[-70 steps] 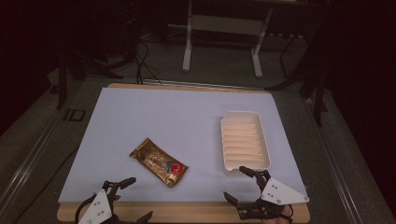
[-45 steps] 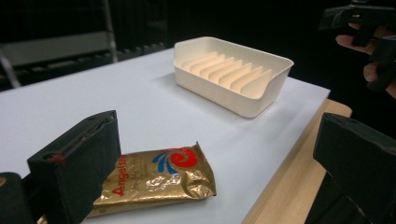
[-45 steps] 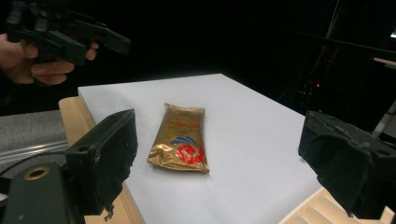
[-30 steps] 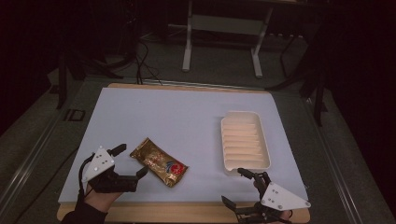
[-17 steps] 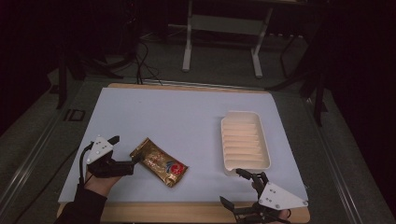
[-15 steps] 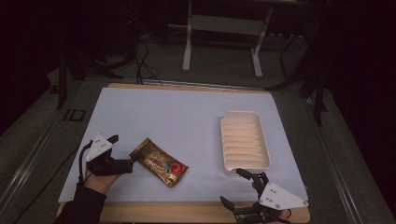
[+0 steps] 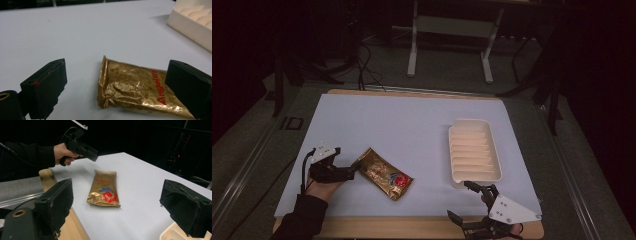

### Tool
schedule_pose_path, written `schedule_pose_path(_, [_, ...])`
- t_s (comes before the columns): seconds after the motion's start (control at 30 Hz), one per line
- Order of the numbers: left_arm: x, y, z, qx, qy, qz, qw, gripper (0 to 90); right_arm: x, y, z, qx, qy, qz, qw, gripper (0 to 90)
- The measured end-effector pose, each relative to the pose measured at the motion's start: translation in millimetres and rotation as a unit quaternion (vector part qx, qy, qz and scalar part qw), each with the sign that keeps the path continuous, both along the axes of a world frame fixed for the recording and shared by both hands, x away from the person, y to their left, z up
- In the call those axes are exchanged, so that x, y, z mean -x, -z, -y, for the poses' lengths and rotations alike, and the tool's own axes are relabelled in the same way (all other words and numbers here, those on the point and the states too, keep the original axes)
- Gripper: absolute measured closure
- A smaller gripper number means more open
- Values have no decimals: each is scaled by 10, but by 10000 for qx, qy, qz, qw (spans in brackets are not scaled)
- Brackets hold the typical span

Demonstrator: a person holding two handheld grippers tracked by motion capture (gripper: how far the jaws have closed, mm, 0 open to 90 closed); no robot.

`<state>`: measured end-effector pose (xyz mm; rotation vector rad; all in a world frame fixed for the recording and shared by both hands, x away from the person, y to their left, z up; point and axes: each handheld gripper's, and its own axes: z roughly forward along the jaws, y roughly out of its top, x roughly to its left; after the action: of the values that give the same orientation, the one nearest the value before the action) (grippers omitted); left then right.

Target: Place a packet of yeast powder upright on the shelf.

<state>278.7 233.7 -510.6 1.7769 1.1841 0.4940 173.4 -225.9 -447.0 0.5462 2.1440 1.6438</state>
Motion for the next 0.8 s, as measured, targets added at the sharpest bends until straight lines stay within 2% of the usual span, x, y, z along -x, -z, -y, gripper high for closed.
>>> schedule_pose_path(0.13, [-37,47,-5,73,34,-109,9999,98,-2,5,-1,4,-2,-16,10000,122])
schedule_pose_path(0.17, [-47,71,10,-20,16,-142,9999,141,-2,3,1,13,-1,-8,10000,122])
schedule_pose_path(0.23, [-69,94,15,-4,27,-289,9996,148,0,1,0,26,13,15,10000,122])
schedule_pose_path(0.33, [-86,126,14,2,11,-435,9991,196,-4,8,-6,58,22,-7,10000,131])
schedule_pose_path(0.4, [-92,137,13,2,-8,-482,9988,197,-9,17,-9,80,17,-23,10000,131])
schedule_pose_path(0.43, [-107,168,18,-51,-19,-598,9982,197,-10,18,-11,75,14,-33,10000,131])
schedule_pose_path(0.5, [-116,196,34,-102,22,-687,9976,198,-9,17,-13,77,14,-29,10000,131])
schedule_pose_path(0.63, [-132,226,68,-228,91,-794,9965,251,-4,21,-23,113,21,-39,9999,132])
schedule_pose_path(0.8, [-158,242,92,-353,63,-901,9953,308,-4,25,-29,130,12,-47,9999,132])
